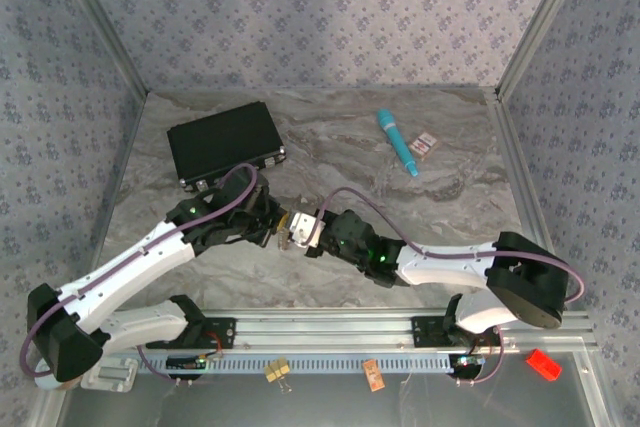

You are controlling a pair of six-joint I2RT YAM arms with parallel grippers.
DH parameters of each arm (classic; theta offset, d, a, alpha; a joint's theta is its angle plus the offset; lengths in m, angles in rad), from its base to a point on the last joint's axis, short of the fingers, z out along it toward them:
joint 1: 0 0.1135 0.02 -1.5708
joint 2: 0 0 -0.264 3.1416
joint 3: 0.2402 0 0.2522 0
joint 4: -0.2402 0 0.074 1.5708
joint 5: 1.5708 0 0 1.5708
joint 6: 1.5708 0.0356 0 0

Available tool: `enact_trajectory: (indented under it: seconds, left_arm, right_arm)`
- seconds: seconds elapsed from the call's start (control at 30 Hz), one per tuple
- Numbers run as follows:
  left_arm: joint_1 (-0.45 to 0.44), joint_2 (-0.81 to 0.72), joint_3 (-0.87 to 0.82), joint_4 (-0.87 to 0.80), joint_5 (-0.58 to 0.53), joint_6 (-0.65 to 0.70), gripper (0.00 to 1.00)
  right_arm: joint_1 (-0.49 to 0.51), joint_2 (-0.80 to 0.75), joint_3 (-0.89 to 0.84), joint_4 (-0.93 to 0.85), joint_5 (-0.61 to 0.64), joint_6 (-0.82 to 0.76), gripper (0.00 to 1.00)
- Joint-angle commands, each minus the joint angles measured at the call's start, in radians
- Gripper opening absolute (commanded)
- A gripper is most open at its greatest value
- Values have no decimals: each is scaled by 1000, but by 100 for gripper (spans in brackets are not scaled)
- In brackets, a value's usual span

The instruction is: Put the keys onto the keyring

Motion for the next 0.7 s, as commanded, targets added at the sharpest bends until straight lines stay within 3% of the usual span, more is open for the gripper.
enact_trajectory:
  seconds: [0.0, 0.23, 0.27, 0.37, 0.43, 0.53, 0.6, 0.67]
  left_arm:
    - [-17, -15, 16, -65, 39, -98, 0]
    - [-19, -56, -14, -48, -14, -102, 0]
    - [-20, -67, -20, -48, -28, -102, 6]
    - [-19, -96, -22, -48, -97, -64, 41]
    - [-16, -117, -19, -49, -166, 7, 56]
    - [9, -165, -16, -49, -299, 236, 66]
    - [25, -201, -21, 8, -413, 502, 67]
    - [31, -236, -57, 108, -496, 865, 67]
  right_arm:
    - [-4, 19, 27, 13, 21, -23, 4]
    - [-13, 8, 18, 8, 6, -26, 0]
    - [-15, 7, 18, 4, 0, -24, 0]
    - [-18, 3, 17, -1, -16, -19, 0]
    - [-21, 4, 17, -5, -26, -15, 0]
    - [-26, 2, 23, -25, -44, -7, 0]
    - [-34, -4, 26, -42, -67, 5, 0]
    - [-48, -10, 29, -62, -102, 22, 0]
